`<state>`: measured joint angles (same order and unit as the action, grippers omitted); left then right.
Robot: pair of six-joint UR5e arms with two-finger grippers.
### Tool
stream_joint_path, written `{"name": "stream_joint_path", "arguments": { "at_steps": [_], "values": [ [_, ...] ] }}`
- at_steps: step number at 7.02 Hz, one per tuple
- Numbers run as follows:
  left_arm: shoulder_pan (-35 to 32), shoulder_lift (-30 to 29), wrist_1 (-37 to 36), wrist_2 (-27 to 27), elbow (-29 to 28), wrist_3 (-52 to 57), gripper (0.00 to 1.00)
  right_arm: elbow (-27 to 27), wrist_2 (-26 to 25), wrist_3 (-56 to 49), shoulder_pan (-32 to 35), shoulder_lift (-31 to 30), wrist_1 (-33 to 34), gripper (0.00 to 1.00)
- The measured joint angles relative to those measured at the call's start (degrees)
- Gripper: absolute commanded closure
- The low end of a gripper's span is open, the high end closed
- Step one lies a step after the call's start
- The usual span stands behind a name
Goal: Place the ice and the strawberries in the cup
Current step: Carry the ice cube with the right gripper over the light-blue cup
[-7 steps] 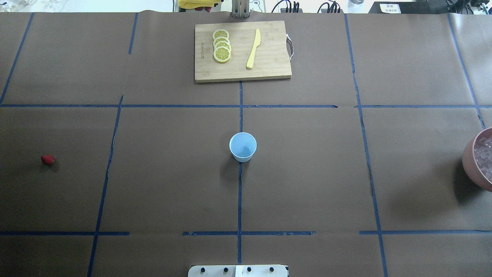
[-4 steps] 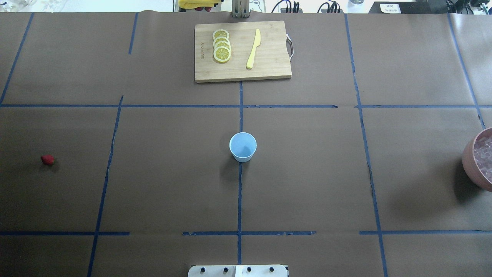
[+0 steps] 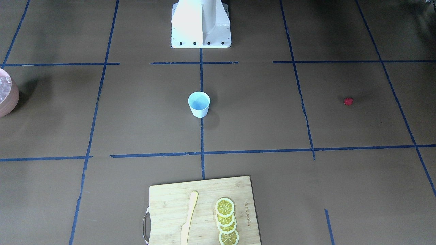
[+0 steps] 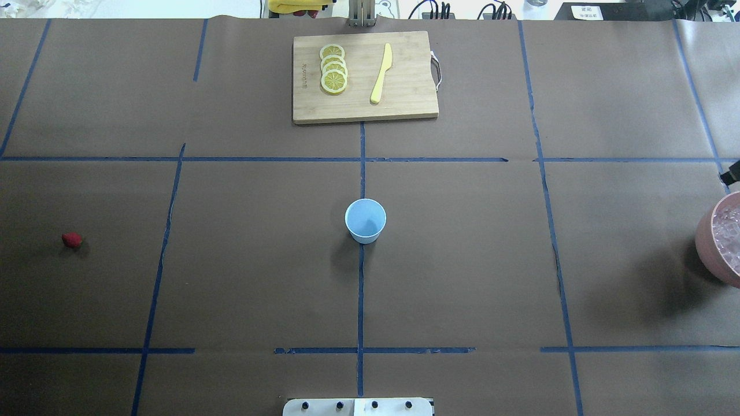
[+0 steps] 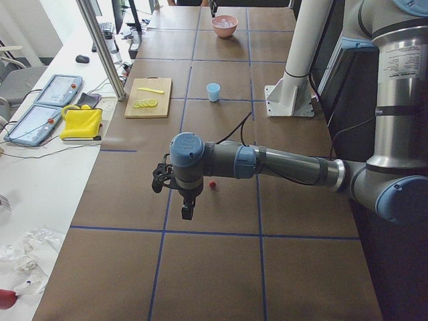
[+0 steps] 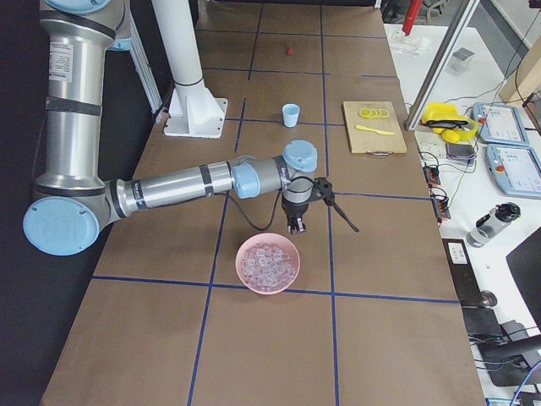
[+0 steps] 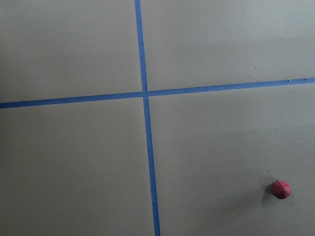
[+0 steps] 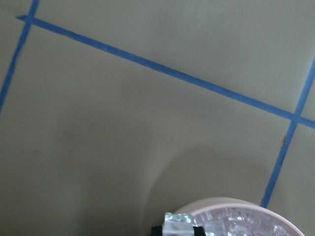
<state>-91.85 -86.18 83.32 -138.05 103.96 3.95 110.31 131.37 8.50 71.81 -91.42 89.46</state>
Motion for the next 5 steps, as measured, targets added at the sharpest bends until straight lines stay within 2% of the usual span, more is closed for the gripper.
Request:
{"name": "stream_joint_path", "arguments": {
  "at_steps": [2,3,5],
  "values": [
    [0.1,0.0,0.0,0.0,0.0,0.0,0.00,0.5,0.9,17.1,-7.4,9.9,0.5,1.00],
    [0.1,0.1,0.0,0.0,0.0,0.0,0.00,0.5,-0.6,27.0,-12.8,15.2,0.6,1.00],
    [0.1,0.1,0.0,0.0,0.0,0.0,0.00,0.2,-8.8,45.3,-25.7,25.4,0.7,1.00]
  ]
}}
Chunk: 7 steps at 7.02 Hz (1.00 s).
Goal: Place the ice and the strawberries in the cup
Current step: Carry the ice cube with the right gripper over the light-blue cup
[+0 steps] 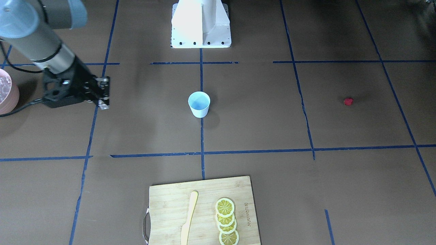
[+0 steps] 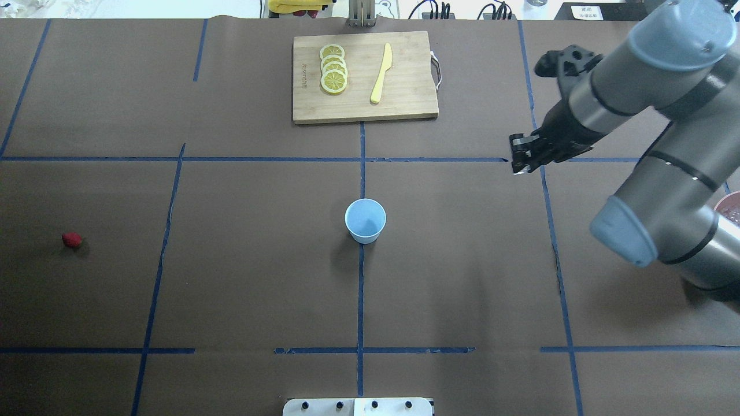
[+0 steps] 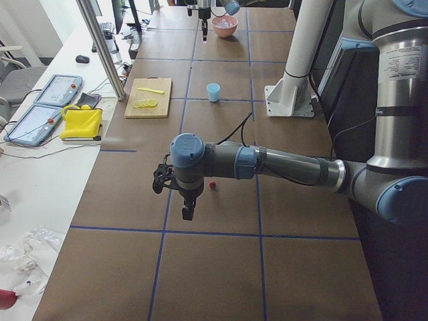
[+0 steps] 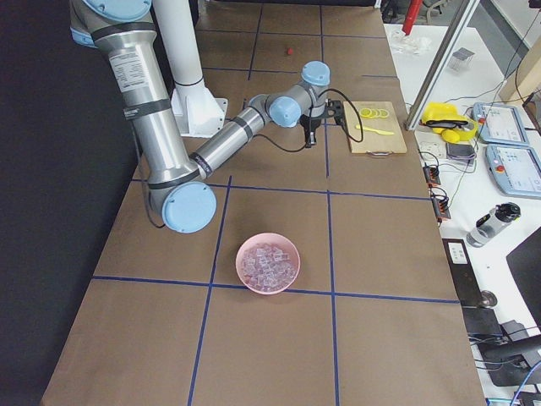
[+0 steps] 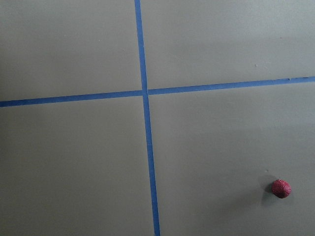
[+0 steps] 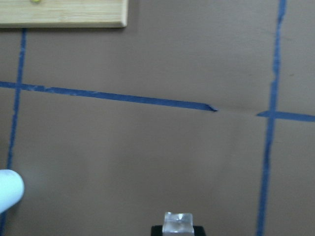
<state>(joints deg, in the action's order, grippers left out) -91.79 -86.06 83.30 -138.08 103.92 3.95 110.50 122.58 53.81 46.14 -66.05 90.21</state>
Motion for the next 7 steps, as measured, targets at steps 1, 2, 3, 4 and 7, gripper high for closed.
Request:
{"name": "stream_joint_path", "arguments": {
  "at_steps": [1,2,3,4,7],
  "values": [
    [0.0,0.0,0.0,0.0,-0.1,0.0,0.00,-0.5,-4.3,5.7,-5.4,3.8,0.4,1.00],
    [0.0,0.1,0.0,0.1,-0.1,0.0,0.00,-2.1,-7.8,9.4,-9.5,7.6,1.3,1.00],
    [0.0,0.4,0.0,0.1,-0.1,0.0,0.00,-4.9,-10.3,11.6,-12.1,11.5,2.2,1.00],
    [0.0,0.6,0.1,0.1,-0.1,0.0,0.00,-7.6,-12.1,12.7,-13.7,14.4,2.5,1.00],
    [0.0,0.8,0.1,0.1,-0.2,0.0,0.00,-12.6,-14.0,13.4,-15.6,19.4,2.7,0.99]
  ]
}}
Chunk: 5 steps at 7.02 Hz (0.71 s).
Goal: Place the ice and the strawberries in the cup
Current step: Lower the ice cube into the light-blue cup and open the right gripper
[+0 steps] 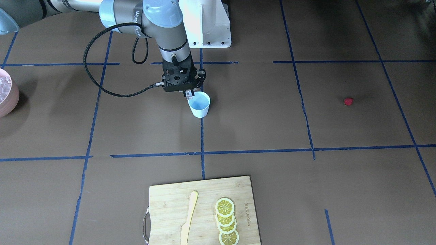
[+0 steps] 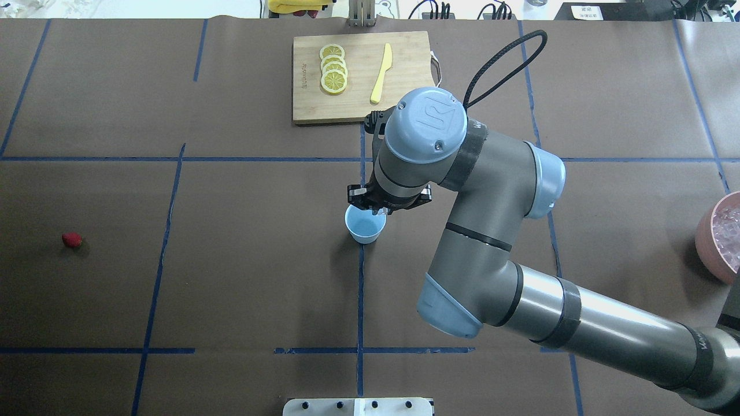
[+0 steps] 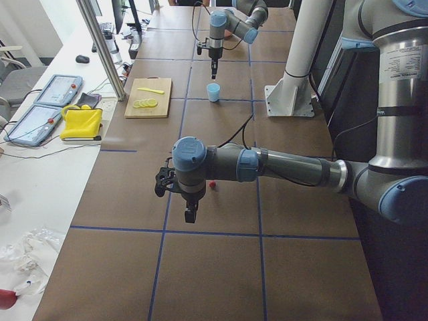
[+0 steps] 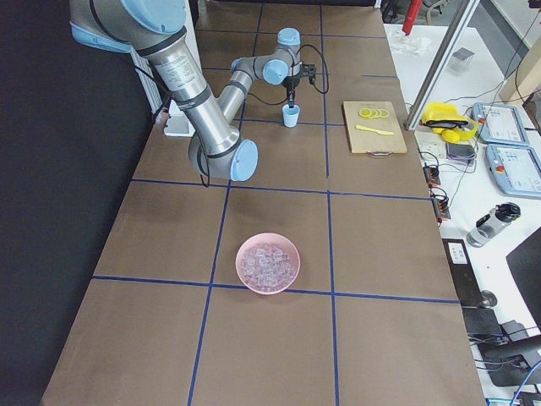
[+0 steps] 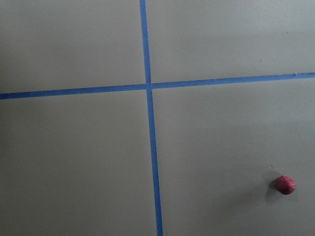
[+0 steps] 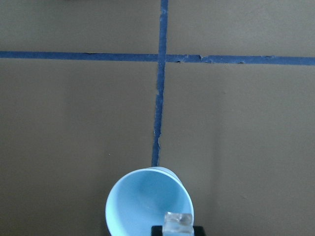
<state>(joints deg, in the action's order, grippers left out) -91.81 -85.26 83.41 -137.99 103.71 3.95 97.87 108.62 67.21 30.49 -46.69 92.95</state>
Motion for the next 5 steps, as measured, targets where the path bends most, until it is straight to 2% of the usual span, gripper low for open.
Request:
{"name": "stream_joint_path", "arguments": {
  "at_steps": [1,2,3,4,5],
  "values": [
    [0.0,0.0,0.0,0.0,0.0,0.0,0.00,-1.3,-0.1,0.0,-0.2,1.0,0.0,0.96],
    [0.0,0.0,0.0,0.0,-0.1,0.0,0.00,-2.0,-0.1,0.0,-0.4,1.6,0.0,0.79],
    [0.0,0.0,0.0,0.0,-0.1,0.0,0.00,-2.6,-0.1,0.0,-0.7,2.1,-0.1,0.37],
    [0.0,0.0,0.0,0.0,-0.1,0.0,0.00,-3.1,-0.1,0.1,-0.7,2.7,-0.1,0.14],
    [0.0,0.0,0.0,0.0,-0.1,0.0,0.00,-3.6,-0.1,0.1,-0.8,3.3,-0.1,0.11]
  ]
}}
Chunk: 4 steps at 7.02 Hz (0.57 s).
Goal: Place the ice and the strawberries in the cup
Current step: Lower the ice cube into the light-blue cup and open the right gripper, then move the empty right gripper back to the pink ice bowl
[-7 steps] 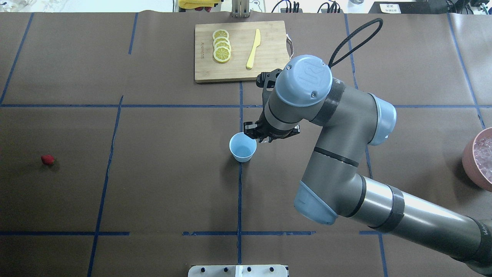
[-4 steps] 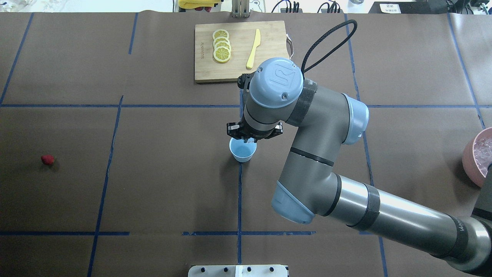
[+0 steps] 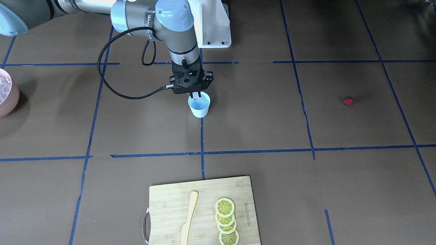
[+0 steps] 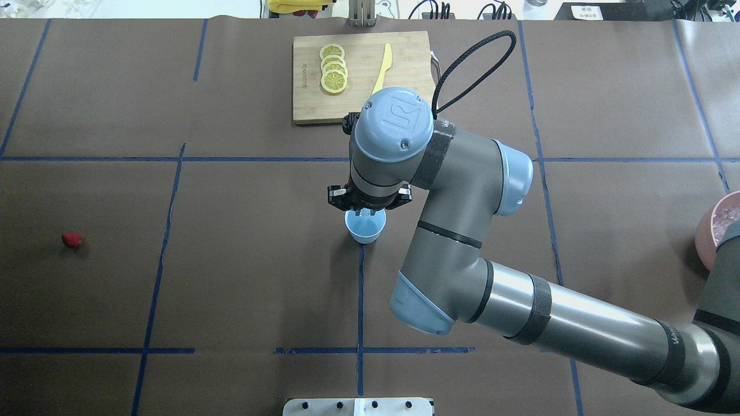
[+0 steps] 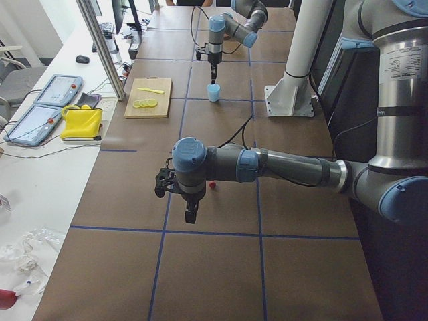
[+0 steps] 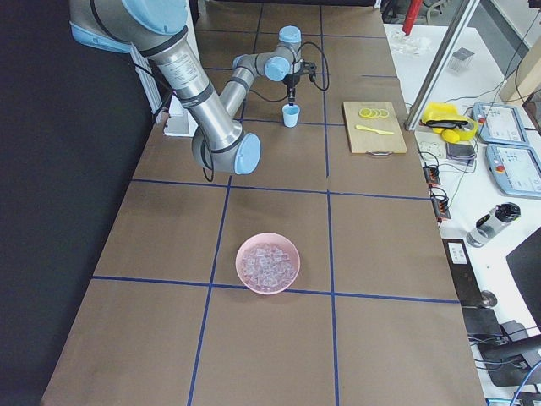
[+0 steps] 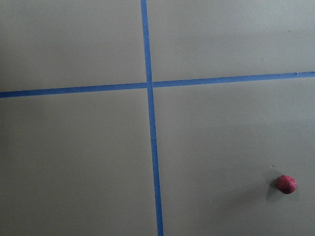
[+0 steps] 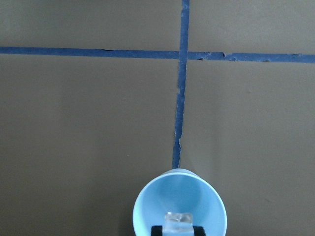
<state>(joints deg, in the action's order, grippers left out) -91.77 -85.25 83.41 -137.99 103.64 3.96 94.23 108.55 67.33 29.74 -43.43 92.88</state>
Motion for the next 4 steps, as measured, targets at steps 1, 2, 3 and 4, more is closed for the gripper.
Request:
{"name": "stream_joint_path", "arguments": {
  "at_steps": [1,2,3,4],
  "values": [
    [0.0,0.0,0.0,0.0,0.1,0.0,0.00,-0.2,0.0,0.0,0.0,0.3,0.0,0.11],
    [-0.1,0.0,0.0,0.0,0.1,0.0,0.00,-0.3,0.0,0.0,0.0,0.4,0.0,0.09],
    [-0.1,0.0,0.0,0.0,0.2,0.0,0.00,-0.1,0.0,0.0,0.0,0.5,0.1,0.05],
    [-0.1,0.0,0.0,0.0,0.2,0.0,0.00,0.4,0.1,0.0,0.4,0.4,0.8,0.01]
  ]
}}
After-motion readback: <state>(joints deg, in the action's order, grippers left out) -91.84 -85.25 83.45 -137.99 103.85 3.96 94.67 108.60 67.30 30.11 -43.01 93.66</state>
